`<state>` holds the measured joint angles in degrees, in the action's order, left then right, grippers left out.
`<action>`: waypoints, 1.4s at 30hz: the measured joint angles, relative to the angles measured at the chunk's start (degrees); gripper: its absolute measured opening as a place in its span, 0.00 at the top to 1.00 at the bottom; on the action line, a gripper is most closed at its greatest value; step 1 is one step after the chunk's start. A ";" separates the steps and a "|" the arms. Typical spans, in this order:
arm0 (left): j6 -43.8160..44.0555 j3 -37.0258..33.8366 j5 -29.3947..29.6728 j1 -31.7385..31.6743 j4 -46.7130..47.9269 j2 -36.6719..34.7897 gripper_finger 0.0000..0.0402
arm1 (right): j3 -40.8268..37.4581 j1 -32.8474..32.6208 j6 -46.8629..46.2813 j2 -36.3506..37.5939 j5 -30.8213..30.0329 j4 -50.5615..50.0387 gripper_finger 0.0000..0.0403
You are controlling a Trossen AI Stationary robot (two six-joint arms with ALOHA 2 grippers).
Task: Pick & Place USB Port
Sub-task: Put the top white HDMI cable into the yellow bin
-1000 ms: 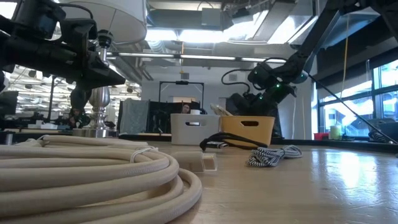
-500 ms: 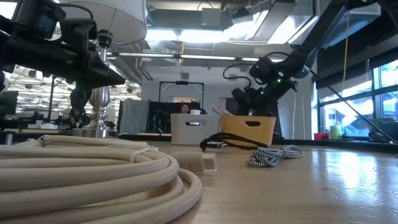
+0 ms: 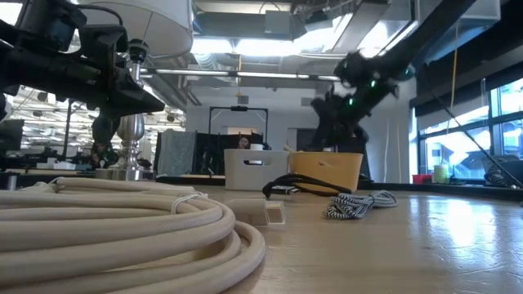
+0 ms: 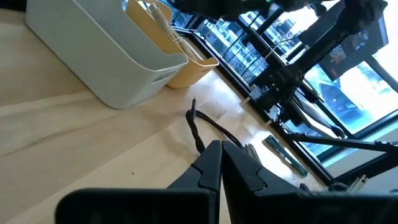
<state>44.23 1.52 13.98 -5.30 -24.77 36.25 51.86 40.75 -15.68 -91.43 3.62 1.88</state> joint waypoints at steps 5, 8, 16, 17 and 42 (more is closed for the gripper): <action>1.19 0.00 0.04 0.00 0.11 0.00 0.99 | 0.02 -3.07 -1.23 10.53 8.39 -9.12 0.60; 1.51 0.00 0.02 0.00 0.56 0.00 0.99 | 0.02 -6.83 -4.27 16.15 19.47 -15.80 0.61; 2.55 0.00 -0.54 0.00 0.72 0.02 0.99 | 0.02 -24.34 -14.35 28.59 27.01 -25.46 0.61; 2.91 0.00 -0.81 0.00 0.70 0.02 0.99 | 0.02 -27.08 -16.27 29.45 24.64 -25.63 0.61; 0.46 0.00 -23.22 0.52 -1.43 -3.97 0.99 | 28.17 -48.56 -16.91 -18.76 4.55 -14.15 0.61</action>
<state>44.69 1.52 -9.24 -4.78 -26.21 32.28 80.03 -7.81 -32.59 -110.18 8.17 -12.26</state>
